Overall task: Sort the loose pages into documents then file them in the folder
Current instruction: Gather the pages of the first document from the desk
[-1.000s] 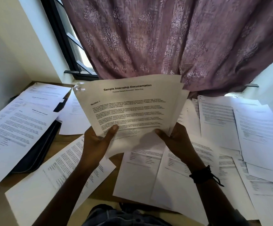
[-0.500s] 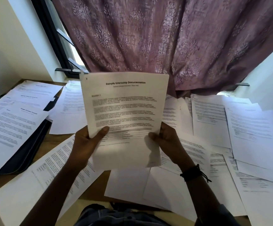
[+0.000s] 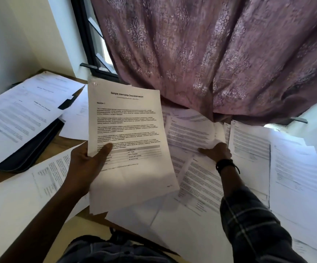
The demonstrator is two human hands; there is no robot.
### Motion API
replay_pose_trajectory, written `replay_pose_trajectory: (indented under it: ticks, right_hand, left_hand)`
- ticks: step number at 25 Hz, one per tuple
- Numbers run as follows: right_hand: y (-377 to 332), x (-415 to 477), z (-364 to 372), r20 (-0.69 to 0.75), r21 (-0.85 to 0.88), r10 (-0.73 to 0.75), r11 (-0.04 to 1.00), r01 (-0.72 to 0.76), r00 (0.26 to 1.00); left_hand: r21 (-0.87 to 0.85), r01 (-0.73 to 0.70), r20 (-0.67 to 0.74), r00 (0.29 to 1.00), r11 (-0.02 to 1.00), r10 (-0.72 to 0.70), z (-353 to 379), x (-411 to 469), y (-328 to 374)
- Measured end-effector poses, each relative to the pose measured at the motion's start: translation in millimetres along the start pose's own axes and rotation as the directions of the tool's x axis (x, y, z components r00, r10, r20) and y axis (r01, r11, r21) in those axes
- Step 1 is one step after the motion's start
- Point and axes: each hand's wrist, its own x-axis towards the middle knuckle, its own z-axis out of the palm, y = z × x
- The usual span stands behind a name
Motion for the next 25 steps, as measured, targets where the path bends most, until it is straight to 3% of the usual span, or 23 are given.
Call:
replay_pose_trajectory:
  ticks: [3, 5, 8, 10, 12, 15, 17, 20, 25]
  right_hand:
    - [-8, 7, -1, 0.031, 0.065, -0.080, 0.995, 0.077, 0.996]
    - [-16, 1, -3, -0.029, 0.057, -0.216, 0.974, 0.218, 0.976]
    - [-25, -20, -6, -0.193, 0.093, -0.475, 0.862, 0.498, 0.858]
    - [-30, -24, -8, -0.229, 0.088, -0.570, 0.795, 0.600, 0.789]
    - [-35, -25, -10, -0.178, 0.023, -0.630, 0.765, 0.643, 0.756]
    - [-43, -28, -15, -0.143, -0.204, -0.687, 0.725, 0.658, 0.713]
    - [-45, -37, -18, -0.197, -0.323, -0.776, 0.629, 0.707, 0.600]
    - [-57, -63, -32, -0.330, -0.280, -0.844, 0.515, 0.810, 0.423]
    - [-80, -113, -54, -0.560, -0.122, -0.773, 0.432, 0.894, 0.298]
  left_hand:
    - [-0.025, 0.022, -0.040, 0.999, 0.999, -0.023, -3, -11, 2]
    - [-0.084, 0.034, -0.054, 0.998, 0.996, -0.039, -4, -20, 3]
    - [-0.123, 0.054, -0.105, 0.992, 0.991, -0.067, -7, -30, -1]
    - [-0.119, 0.059, -0.137, 0.988, 0.991, -0.076, -12, -35, -5]
    - [-0.120, 0.058, -0.145, 0.987, 0.991, -0.075, -15, -36, -5]
    - [-0.153, 0.054, -0.128, 0.989, 0.987, -0.074, -19, -35, -3]
    - [-0.158, 0.058, -0.115, 0.990, 0.986, -0.077, -23, -32, 1]
    - [-0.208, 0.050, -0.086, 0.994, 0.977, -0.069, -27, -26, 9]
    - [-0.302, 0.067, -0.037, 0.996, 0.951, -0.082, -25, -14, 21]
